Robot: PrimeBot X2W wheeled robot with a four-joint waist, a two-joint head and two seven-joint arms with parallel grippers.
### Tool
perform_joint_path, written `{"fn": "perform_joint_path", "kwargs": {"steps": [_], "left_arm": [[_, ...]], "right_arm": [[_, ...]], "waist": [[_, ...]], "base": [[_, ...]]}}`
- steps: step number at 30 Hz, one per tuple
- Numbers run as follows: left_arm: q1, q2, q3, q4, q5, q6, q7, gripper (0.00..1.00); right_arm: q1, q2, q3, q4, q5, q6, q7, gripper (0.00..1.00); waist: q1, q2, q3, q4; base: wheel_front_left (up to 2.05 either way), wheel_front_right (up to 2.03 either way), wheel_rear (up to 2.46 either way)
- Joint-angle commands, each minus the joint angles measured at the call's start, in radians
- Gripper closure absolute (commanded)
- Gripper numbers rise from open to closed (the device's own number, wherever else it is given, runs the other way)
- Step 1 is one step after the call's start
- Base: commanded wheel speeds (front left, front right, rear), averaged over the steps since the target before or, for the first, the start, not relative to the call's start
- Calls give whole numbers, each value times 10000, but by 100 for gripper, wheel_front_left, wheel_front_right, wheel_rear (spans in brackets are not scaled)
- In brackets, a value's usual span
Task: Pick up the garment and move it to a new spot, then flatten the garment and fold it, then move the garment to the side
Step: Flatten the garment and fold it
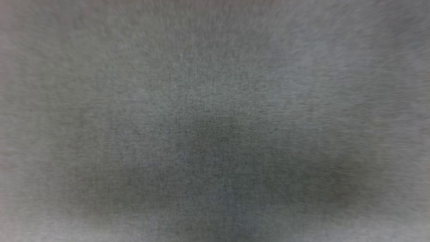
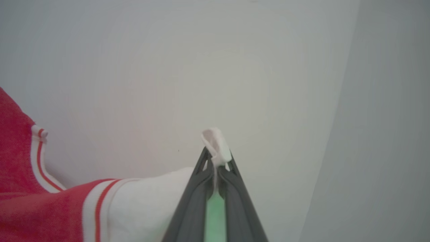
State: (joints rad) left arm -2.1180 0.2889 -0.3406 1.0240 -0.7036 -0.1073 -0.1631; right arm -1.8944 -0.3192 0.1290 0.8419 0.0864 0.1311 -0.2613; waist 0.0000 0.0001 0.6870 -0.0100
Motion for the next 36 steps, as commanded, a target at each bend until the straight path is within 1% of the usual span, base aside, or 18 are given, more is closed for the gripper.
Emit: {"fn": "perform_joint_path", "kwargs": {"steps": [1, 4, 6, 9, 12, 13, 16, 19, 21, 22, 23, 26, 28, 30, 31, 33, 36], "left_arm": [[-9, -63, 73, 187, -163, -95, -191, 100], [437, -199, -20, 531, -278, -171, -457, 100], [567, -154, -44, 762, -372, -212, -547, 100], [956, -263, -161, 1038, -510, -237, -657, 100], [1185, -280, -241, 1056, -649, -239, -661, 100], [1346, -335, -233, 1006, -881, -241, -571, 100], [1930, -335, -497, 710, -1299, -245, -173, 100], [2766, -74, -931, 230, -1669, -245, 285, 100], [3319, 239, -1209, -113, -1879, -246, 512, 100], [3702, 305, -1249, -260, -2187, -245, 664, 100], [4098, 419, -1405, -392, -2257, -245, 810, 100], [5314, 752, -1909, -961, -2643, -245, 1257, 100], [6086, 1058, -2268, -1393, -2763, -240, 1323, 100], [7027, 1223, -2628, -1819, -3015, -240, 1681, 100], [7437, 1378, -2802, -2111, -3042, -240, 1639, 100], [8354, 1645, -3096, -2615, -3304, -240, 1842, 100], [9732, 2108, -3442, -3485, -3569, -240, 1920, 100]], "right_arm": [[210, 87, -35, -44, -138, -7, -27, 100], [503, 231, -54, -106, -279, -7, -30, 100], [694, 324, -85, -60, -249, -7, -30, 100], [1001, 461, 38, 105, -145, -8, -30, 100], [1092, 386, 168, 169, -67, -8, -32, 100], [1173, 393, 206, 181, 94, -8, -32, 100], [1527, 275, 623, 45, 473, -8, -29, 100], [2139, 64, 1467, -175, 1069, -8, -31, 100], [2592, -269, 2072, -350, 1527, -8, -33, 100], [2940, -370, 2371, -484, 1871, -8, -31, 100], [3308, -509, 2683, -616, 2168, -8, -31, 100], [4463, -1155, 3591, -1070, 3134, -8, -32, 100], [5266, -1605, 4235, -1457, 3694, -8, -25, 100], [6126, -2020, 4617, -1933, 4372, -8, -25, 100], [6586, -2297, 4753, -2170, 4635, -8, -22, 100], [7483, -2840, 5058, -2728, 5045, -8, -26, 100], [8864, -3525, 5229, -3541, 5522, -8, -26, 100]], "waist": [[0, -1, 2089, 469], [0, -1, 2287, 612], [0, -1, 2300, 649], [0, -1, 2133, 687], [0, -1, 1932, 709], [0, -1, 1800, 726], [0, -1, 1309, 799], [0, -1, 630, 813], [0, -1, 88, 819], [0, -1, -226, 821], [0, -1, -525, 817], [0, -1, -1371, 905], [0, -1, -1920, 956], [0, -1, -2423, 1013], [0, -1, -2682, 1050], [0, -1, -3138, 1119], [0, -1, -3725, 1180]], "base": [[0, 0, 0], [0, 0, 0], [0, 0, 0], [0, 0, 0], [0, 0, 0], [0, 0, 0], [0, 0, 0], [0, 0, 0], [0, 0, 0], [0, 0, 0], [0, 0, 0], [0, 0, 0], [0, 0, 0], [0, 0, 0], [0, 0, 0], [0, 0, 0], [0, 0, 0]]}}
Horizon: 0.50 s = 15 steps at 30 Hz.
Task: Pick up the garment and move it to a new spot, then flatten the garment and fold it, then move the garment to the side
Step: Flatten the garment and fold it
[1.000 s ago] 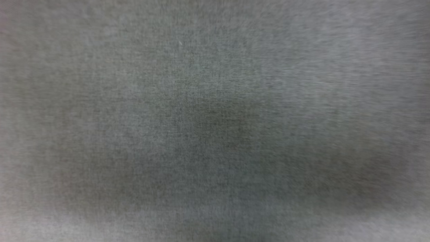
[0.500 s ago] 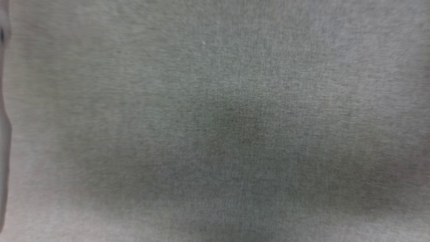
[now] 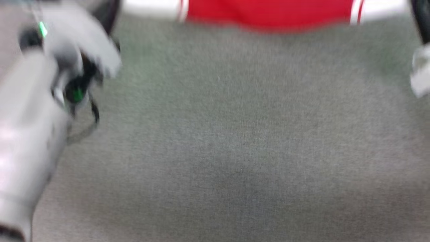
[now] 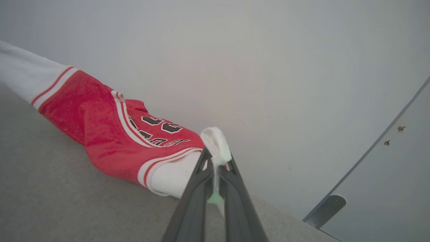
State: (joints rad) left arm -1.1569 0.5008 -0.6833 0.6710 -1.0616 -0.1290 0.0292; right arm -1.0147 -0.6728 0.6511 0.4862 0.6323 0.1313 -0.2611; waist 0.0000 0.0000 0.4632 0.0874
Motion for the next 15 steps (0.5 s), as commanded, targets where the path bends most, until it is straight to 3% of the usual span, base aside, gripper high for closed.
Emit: {"fn": "perform_joint_path", "kwargs": {"steps": [1, 6, 15], "left_arm": [[577, 193, -104, -244, 18, -24, -67, 100], [2961, 871, -233, -1769, -452, 190, -277, 100], [6691, 2248, -347, -4644, -657, 1611, -1016, 100]], "right_arm": [[523, -213, -32, -250, 186, -10, -29, 100], [2780, -1110, -362, -1441, 427, -12, 48, 100], [6700, -2024, -1325, -3980, 703, -10, 1007, 100]], "waist": [[0, 0, -1674, 225], [0, 0, -2448, 343], [0, 0, -3124, 462]], "base": [[0, 0, 0], [0, 0, 0], [0, 0, 0]]}}
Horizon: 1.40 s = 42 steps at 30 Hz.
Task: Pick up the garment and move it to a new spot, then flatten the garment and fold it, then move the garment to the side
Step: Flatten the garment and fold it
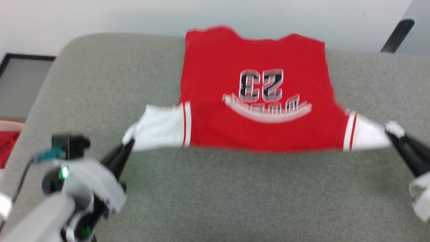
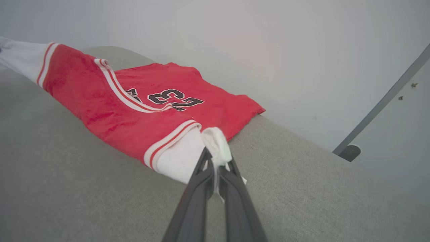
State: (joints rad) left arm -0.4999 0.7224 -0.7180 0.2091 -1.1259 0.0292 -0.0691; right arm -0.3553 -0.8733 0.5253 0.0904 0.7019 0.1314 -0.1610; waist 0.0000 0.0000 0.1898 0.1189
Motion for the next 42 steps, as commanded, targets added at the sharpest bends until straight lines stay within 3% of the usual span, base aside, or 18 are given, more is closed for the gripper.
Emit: {"fn": "perform_joint_path", "kwargs": {"steps": [1, 7, 12, 18, 27, 28, 29, 30, 31, 36, 42], "left_arm": [[466, 114, 30, -317, -137, 154, -125, 100], [2263, 549, -24, -1485, -334, 969, -632, 100], [3509, 632, -347, -1492, -570, 1315, -688, 100], [4037, 523, -578, -859, -594, 1549, -686, 100], [3546, -99, -624, -221, -490, 1418, -885, 100], [3504, -170, -644, -182, -486, 1407, -888, 100], [3452, -215, -661, -139, -437, 1417, -898, 100], [3384, -250, -666, -118, -389, 1429, -928, 100], [3338, -324, -663, -105, -421, 1408, -916, 100], [3198, -471, -634, -26, -418, 1485, -943, 100], [3054, -559, -628, -97, -278, 1581, -1043, 100]], "right_arm": [[512, -77, -240, -269, 7, -12, 135, 100], [2576, -454, -787, -1522, -769, -12, 686, 100], [4098, -509, -1067, -1994, -1212, -14, 1152, 100], [5256, -459, -1114, -2075, -1074, -12, 1583, 100], [5333, 195, -1512, -1793, -569, -12, 2054, 100], [5279, 289, -1570, -1776, -513, -12, 2153, 93], [5257, 362, -1678, -1687, -486, -14, 2330, 67], [5260, 391, -1743, -1644, -499, -12, 2536, 9], [5238, 522, -1833, -1668, -374, -12, 2729, 0], [5249, 839, -2345, -2005, 184, -12, 3902, 0], [4914, 1292, -3589, -3248, 798, -12, 4835, 0]], "waist": [[0, 0, -419, 149], [0, 0, -514, 120], [0, 0, -533, 93], [0, 0, -476, 71], [0, 0, -325, 13], [0, 0, -315, 15], [0, 0, -309, 13], [0, 0, -304, 15], [0, 0, -294, 14], [0, 0, -235, 17], [0, 0, -125, 88]], "base": [[0, 0, 0], [0, 0, 0], [0, 0, 0], [0, 0, 0], [0, 0, 0], [0, 0, 0], [0, 0, 0], [0, 0, 0], [0, 0, 0], [0, 0, 0], [0, 0, 0]]}}
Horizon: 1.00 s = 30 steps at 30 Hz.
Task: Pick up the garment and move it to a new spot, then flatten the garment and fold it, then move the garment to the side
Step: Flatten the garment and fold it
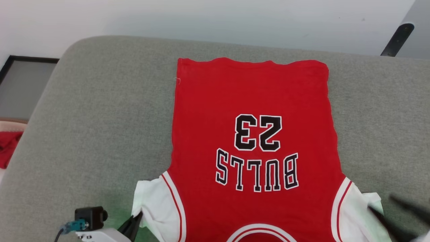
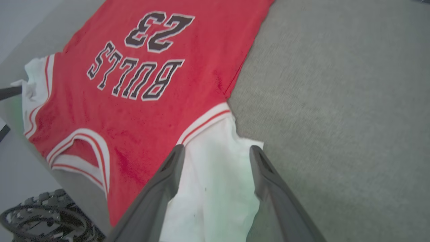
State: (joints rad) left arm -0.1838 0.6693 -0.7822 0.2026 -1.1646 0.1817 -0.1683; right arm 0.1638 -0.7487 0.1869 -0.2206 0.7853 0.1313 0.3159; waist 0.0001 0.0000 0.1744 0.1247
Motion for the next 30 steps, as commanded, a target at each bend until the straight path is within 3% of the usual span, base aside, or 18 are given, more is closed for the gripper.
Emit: {"fn": "perform_joint_path", "kwargs": {"steps": [1, 6, 11, 17, 26, 30], "left_arm": [[-126, -44, 10, -43, 112, 69, -72, 100], [-442, -282, -120, -139, 341, 92, -57, 100], [-916, -644, -350, -112, 592, -24, 71, 100], [-1763, -1336, -699, 200, 963, -359, 178, 100], [-2802, -2421, -1097, 972, 1366, -1078, -33, 100], [-3204, -2875, -1232, 1405, 1474, -1407, -136, 100]], "right_arm": [[-470, 58, -376, -333, -173, -10, 204, 0], [-2243, 666, -987, -638, -1057, -10, 676, 0], [-4145, 1034, -711, -8, -1560, -12, 1077, 0], [-6894, 946, -60, 1933, -1737, -12, 1831, 0], [-10338, 490, 667, 5359, -1834, -10, 4213, 0], [-11497, 601, 624, 6698, -2037, -10, 5279, 0]], "waist": [[-1, 0, 53, 51], [-1, 0, 210, 355], [-1, 0, 424, 811], [-1, 0, 921, 1639], [-1, 0, 1975, 2675], [-1, 0, 2446, 3055]], "base": [[0, 0, 0], [0, 0, 0], [0, 0, 0], [0, 0, 0], [0, 0, 0], [0, 0, 0]]}}
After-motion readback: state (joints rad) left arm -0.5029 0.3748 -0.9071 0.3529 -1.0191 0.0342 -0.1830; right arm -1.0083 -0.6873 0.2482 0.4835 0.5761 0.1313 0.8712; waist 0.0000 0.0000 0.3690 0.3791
